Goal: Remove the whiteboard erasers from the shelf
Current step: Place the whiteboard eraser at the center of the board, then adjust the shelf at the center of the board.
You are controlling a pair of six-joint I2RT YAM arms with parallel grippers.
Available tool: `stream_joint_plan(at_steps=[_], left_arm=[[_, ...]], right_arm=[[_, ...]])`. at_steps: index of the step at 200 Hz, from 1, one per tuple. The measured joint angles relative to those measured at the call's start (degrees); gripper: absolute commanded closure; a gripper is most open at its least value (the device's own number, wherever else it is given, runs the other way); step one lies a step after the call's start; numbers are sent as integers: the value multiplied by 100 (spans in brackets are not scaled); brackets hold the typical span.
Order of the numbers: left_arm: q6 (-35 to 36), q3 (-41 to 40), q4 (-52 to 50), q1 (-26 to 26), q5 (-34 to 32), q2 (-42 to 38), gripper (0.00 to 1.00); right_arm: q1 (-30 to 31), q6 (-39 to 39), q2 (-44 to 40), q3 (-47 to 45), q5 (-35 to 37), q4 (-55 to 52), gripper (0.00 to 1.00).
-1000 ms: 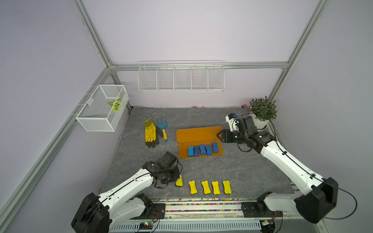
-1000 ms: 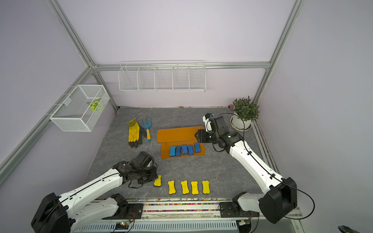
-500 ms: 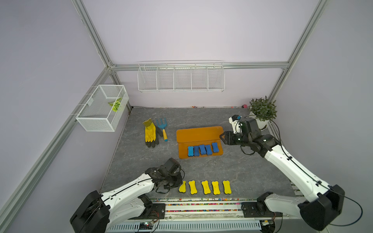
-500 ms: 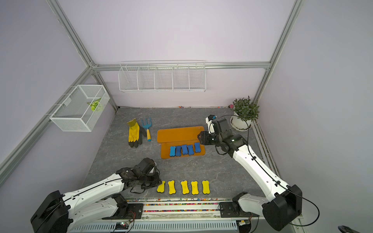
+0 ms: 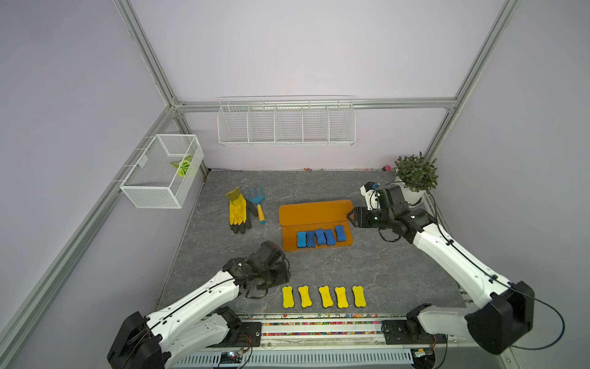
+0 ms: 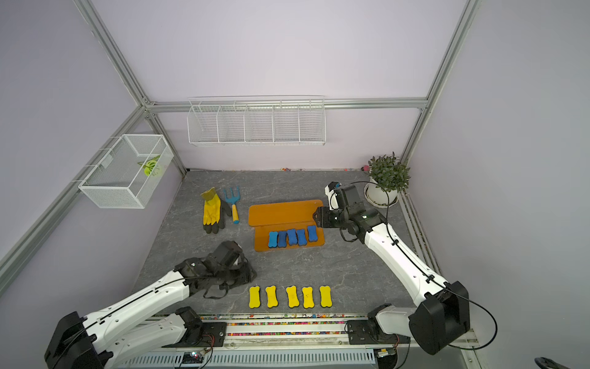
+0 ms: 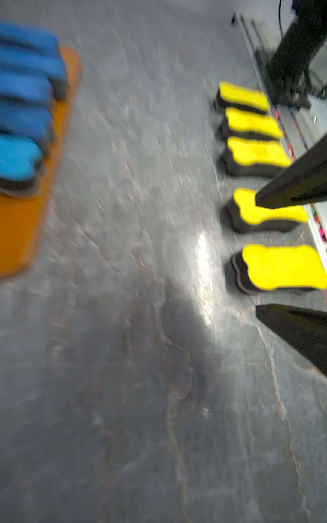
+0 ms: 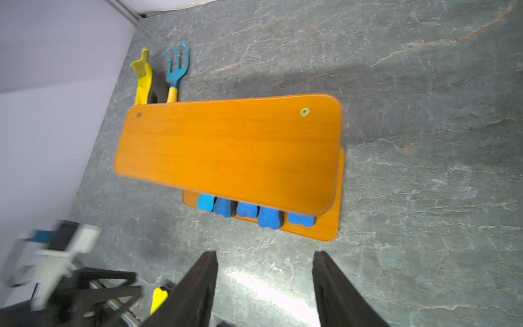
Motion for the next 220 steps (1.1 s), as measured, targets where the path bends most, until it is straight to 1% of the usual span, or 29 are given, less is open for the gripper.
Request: stream_joint_plan(at_steps=[7,19,35,65,87,109,141,168,195,220], left_arm=[[160,273,107,369,105,17,29],[431,734,286,1016,315,179,28],[846,1449,409,1591,570,721,27],[1456,2833,490,2114,1108,2149,22],[1742,3447,503,2356,1438,2909,21],[1930,3587,490,2398,1663,3340,21],[2037,3541,483,2391,2002,3639,26],[2098,3355,494,2391,2205,3615,32],[2159,3121,479,2391,2251,3447,39],[2190,2966,396,2426,2157,3257,39]], right_arm=[[-83,-15,81,22,-39,0,38],[-221,-48,254,105,-92,-4,37],[-348,-111,507,249,-157,9,35],[-520,-201,1001,555,-424,11,31],[-586,-280,1394,817,-632,17,31],[-586,-313,1683,957,-789,20,31],[-584,-339,1930,1062,-946,15,33],[-564,-356,2149,1290,-1010,-28,34],[-459,-378,2439,1670,-1010,-107,34],[-391,-382,2782,2107,-1001,-214,34]])
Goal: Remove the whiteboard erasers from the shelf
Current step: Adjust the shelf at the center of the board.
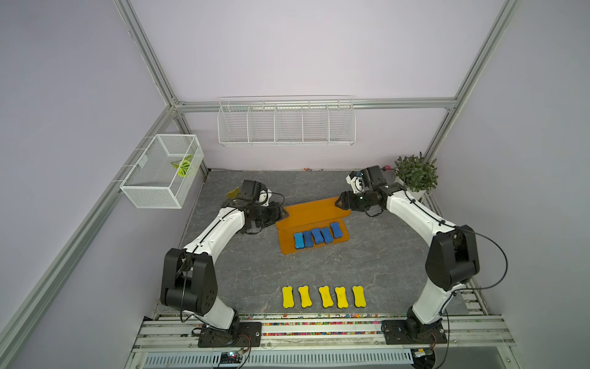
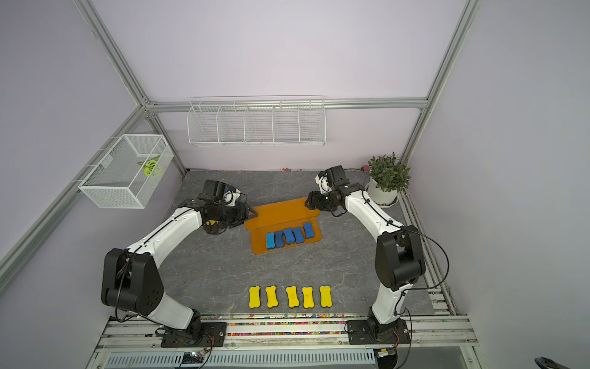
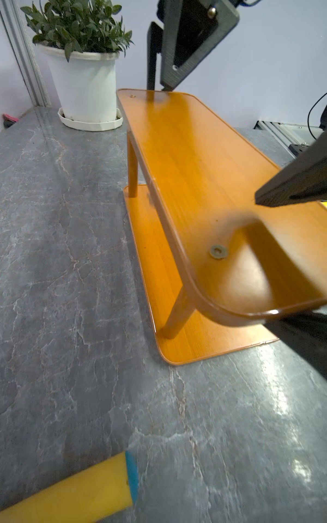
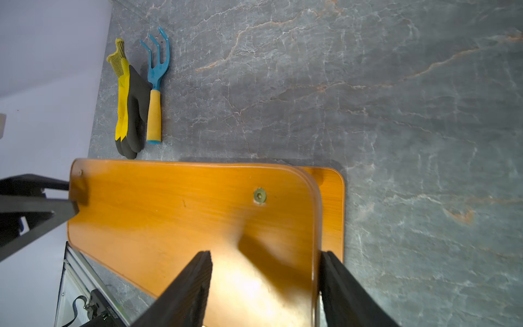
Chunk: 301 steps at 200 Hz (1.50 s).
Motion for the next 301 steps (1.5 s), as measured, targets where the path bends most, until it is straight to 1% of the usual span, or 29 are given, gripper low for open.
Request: stream_joint_plan(at_steps=[65,87,142,195,220,255,275,301], left_arm=[[-2,-118,-61,74,-249,-129,39],[-4,-155,-55,105,-251,-131,39],[-11,-275,107,120,-236,-175,40],[-114,-315,205,125,-210,-197,44],[-116,-315,227,125,-208,-195,45],[-120,-317,238,125,-205,-195,47],[-142,-315,245,125,-203,-195,49],[-164,-315,249,125,-142,-188,53]], right_arm=[[168,-42,1045,1397,107,-286,36],[201,-44,1270,1705,105,-317,36],[221,-76,1370,1834,133,-352,35],[190,-125,1314,1808,122,-407,30],[114,-129,1104,1676,105,-446,29],[-74,-146,332,1187,192,-442,29],[-208,-144,-299,584,348,-278,31],[-334,-48,-1056,-496,496,111,34]])
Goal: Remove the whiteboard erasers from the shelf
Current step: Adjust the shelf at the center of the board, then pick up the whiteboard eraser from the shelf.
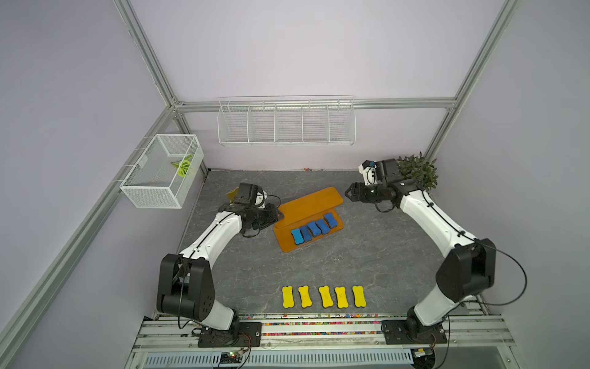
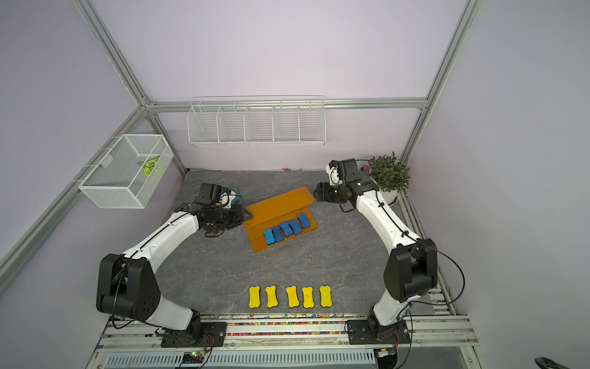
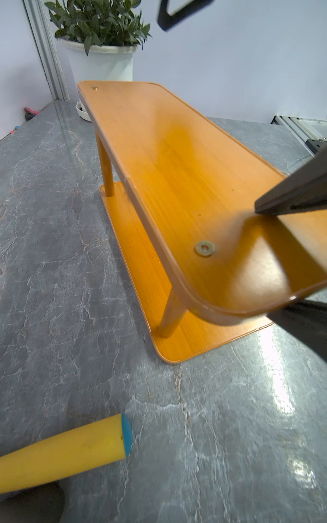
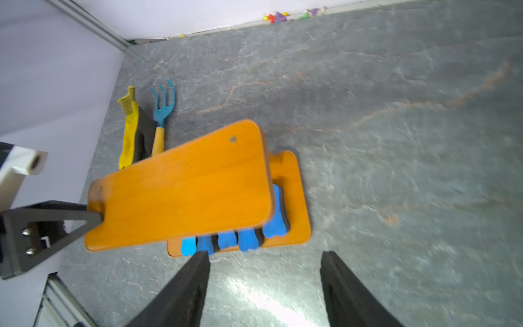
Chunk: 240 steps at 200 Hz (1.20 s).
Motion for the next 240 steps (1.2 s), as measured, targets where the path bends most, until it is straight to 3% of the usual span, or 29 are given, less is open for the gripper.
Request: stream_joint_plan(at_steps=[66,150,240], left_arm=[[-90,2,164,2,219,90,60],[-96,2,192,35,232,96,60],[-81,2,195,39,216,96,60]], right_arm=[[0,498,-111,-1668,-2,1075,44],[-4,752,1054,-1755,-284,2253,49],[-4,1091,1611,-1952,-782,3303,51]])
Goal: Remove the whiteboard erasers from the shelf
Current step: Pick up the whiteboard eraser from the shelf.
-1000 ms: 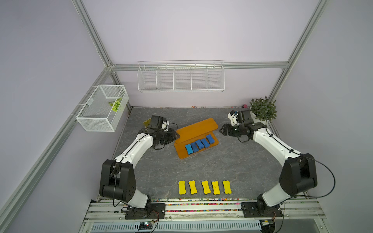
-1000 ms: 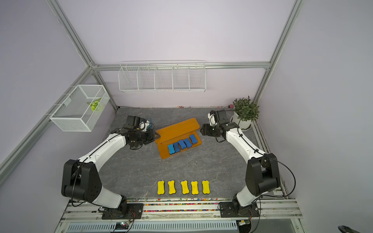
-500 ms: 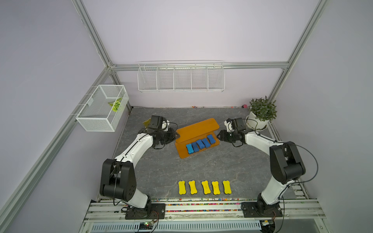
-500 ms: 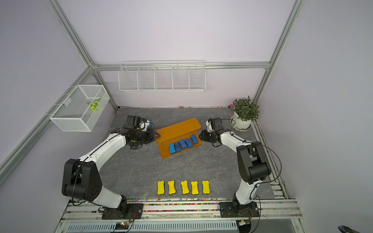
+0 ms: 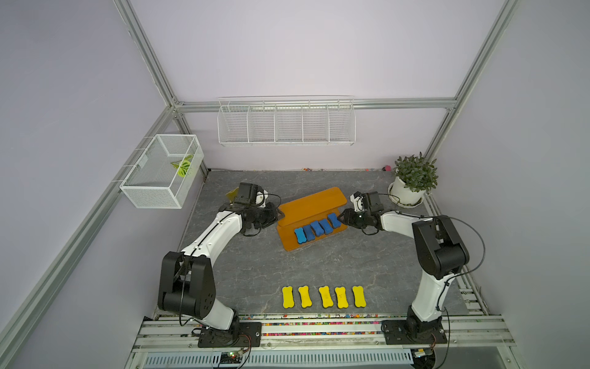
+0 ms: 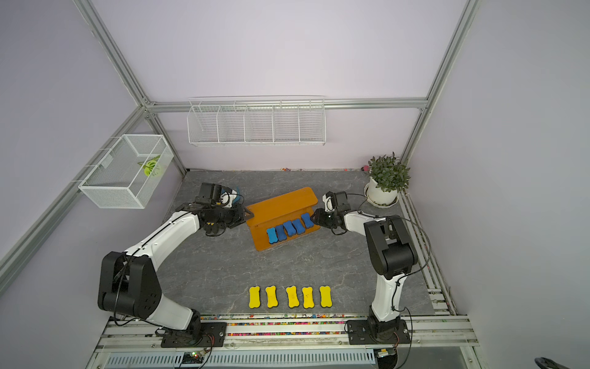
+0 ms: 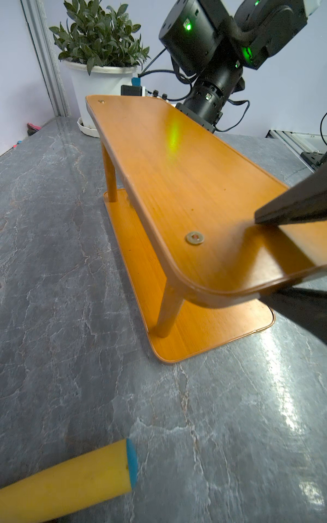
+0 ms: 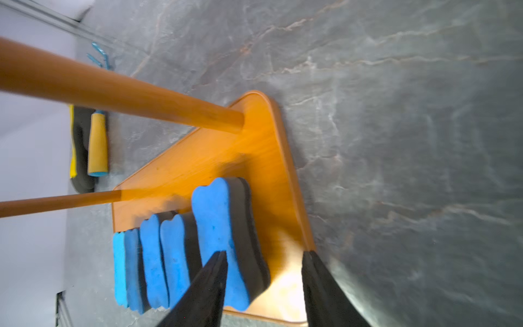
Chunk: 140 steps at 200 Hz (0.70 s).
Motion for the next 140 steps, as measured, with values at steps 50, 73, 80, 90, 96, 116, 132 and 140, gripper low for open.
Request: stream_joint_plan(at_steps=[50,73,80,90,96,116,132,140], left_arm=[[0,0,13,0,0,0,61],[0,0,15,0,0,0,60],[0,0,15,0,0,0,60],[0,0,17,0,0,0,60],[0,0,17,0,0,0,60],[0,0,17,0,0,0,61],[0,0,17,0,0,2,60],[0,0,17,0,0,2,60]], right_arm=[[11,52,13,-87,-81,188,53],[28,90,22,-138,-127,275,55],[39,96,22,-155,-138,306,56],[55,109,22,-177,-151,339,57],[63,116,22,-186,-155,352,57],[87,127,22,-214,-166,396,59],[94,127,22,-227,-164,409,63],[94,138,24,-238,-164,413,65]])
